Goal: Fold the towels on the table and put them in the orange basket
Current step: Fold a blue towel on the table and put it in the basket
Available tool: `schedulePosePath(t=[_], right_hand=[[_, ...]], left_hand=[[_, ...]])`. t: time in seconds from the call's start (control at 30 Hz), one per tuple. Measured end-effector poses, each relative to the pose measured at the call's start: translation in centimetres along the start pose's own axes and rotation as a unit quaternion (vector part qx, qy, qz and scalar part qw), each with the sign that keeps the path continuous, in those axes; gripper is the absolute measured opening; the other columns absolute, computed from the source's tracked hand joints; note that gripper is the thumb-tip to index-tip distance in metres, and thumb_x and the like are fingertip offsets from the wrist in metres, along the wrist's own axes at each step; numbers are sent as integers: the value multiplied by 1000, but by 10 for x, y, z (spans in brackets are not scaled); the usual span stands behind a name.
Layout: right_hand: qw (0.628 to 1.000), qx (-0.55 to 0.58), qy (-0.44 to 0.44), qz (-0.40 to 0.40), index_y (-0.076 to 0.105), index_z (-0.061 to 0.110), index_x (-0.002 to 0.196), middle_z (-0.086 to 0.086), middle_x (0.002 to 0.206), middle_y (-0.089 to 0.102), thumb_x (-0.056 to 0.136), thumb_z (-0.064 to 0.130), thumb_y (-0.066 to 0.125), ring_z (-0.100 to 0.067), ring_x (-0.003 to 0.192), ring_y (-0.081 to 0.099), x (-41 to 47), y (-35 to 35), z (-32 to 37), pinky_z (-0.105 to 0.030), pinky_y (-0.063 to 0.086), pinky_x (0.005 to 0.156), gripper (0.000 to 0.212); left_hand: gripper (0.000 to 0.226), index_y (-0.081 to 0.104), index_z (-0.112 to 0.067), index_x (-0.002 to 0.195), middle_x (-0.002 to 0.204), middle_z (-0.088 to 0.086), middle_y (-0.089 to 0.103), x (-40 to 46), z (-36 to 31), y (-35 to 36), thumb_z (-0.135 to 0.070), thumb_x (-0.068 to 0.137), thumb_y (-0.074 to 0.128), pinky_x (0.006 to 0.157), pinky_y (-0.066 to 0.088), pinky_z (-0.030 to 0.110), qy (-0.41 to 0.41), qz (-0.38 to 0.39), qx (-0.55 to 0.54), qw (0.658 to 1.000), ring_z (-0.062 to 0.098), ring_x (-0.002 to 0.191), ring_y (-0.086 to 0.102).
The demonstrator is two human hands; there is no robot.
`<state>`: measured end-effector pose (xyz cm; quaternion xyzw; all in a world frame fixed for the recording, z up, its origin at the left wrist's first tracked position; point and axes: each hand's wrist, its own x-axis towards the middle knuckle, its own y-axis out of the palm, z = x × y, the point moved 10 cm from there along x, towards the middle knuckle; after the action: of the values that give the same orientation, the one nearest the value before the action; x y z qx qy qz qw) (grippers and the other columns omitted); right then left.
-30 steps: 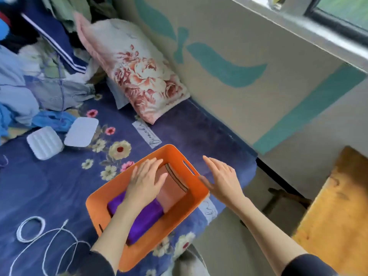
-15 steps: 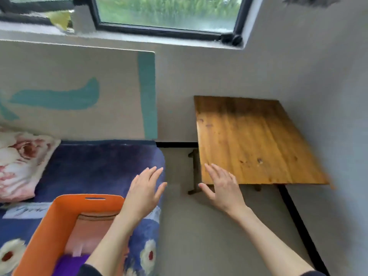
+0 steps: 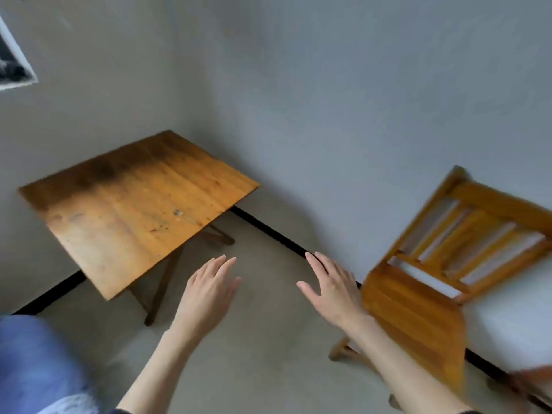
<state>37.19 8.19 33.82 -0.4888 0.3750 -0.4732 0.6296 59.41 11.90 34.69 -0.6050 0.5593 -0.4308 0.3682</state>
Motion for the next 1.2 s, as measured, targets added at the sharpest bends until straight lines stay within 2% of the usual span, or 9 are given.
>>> schedulePosePath(t=[0.13,0.27,0.33,0.47,0.63,0.9,1.03,1.2], right_hand=[[993,6,113,-27,19,28,148,4,154,24,93,55,35,-15,140,24,-65,-32,-120,-35,22,112,63],[970,12,235,-63,17,29,148,4,155,22,94,56,34,-15,141,24,-145,-59,-221,-37,26,113,63],[959,20,272,-73,18,28,148,4,154,24,93,56,35,-16,140,26,-174,-67,-250,-36,28,112,63],[918,20,382,-106,21,24,148,1,153,29,94,53,37,-15,139,27,-258,-85,-335,-33,27,112,63],[866,40,478,-142,24,21,147,0,151,31,95,47,41,-14,140,27,-328,-98,-427,-34,27,112,61],[800,65,574,-163,29,21,145,1,148,37,93,39,48,-15,136,32,-379,-110,-549,-34,33,109,58],[764,82,617,-171,29,23,144,4,146,38,94,37,47,-13,134,34,-420,-104,-590,-29,30,106,55],[727,118,659,-153,27,24,144,3,146,38,95,36,46,-16,133,36,-472,-80,-645,-33,34,103,54]], left_hand=[[44,49,-14,135,140,7,47,22,-121,47,-29,94,53,106,33,36,99,33,-52,993,24,132,41],[46,42,-20,139,146,-1,40,28,-245,101,-34,96,46,108,28,30,206,100,-72,971,18,137,32],[46,42,-20,139,146,-1,39,30,-286,118,-35,96,45,106,29,30,238,124,-76,960,17,137,32],[45,43,-21,138,144,0,42,22,-411,169,-40,97,40,105,36,32,345,182,-77,918,18,133,38],[47,38,-26,140,145,-5,38,8,-537,232,-46,97,33,106,36,32,438,234,-77,864,14,135,34],[44,39,-24,139,143,-3,41,3,-686,317,-41,98,34,107,33,29,526,301,-67,793,15,133,38],[45,38,-24,140,144,-3,41,-15,-741,355,-40,99,34,107,36,30,553,334,-48,762,14,131,39],[45,36,-24,141,146,-6,36,-48,-797,412,-39,99,33,108,31,26,577,374,-12,726,11,135,33]])
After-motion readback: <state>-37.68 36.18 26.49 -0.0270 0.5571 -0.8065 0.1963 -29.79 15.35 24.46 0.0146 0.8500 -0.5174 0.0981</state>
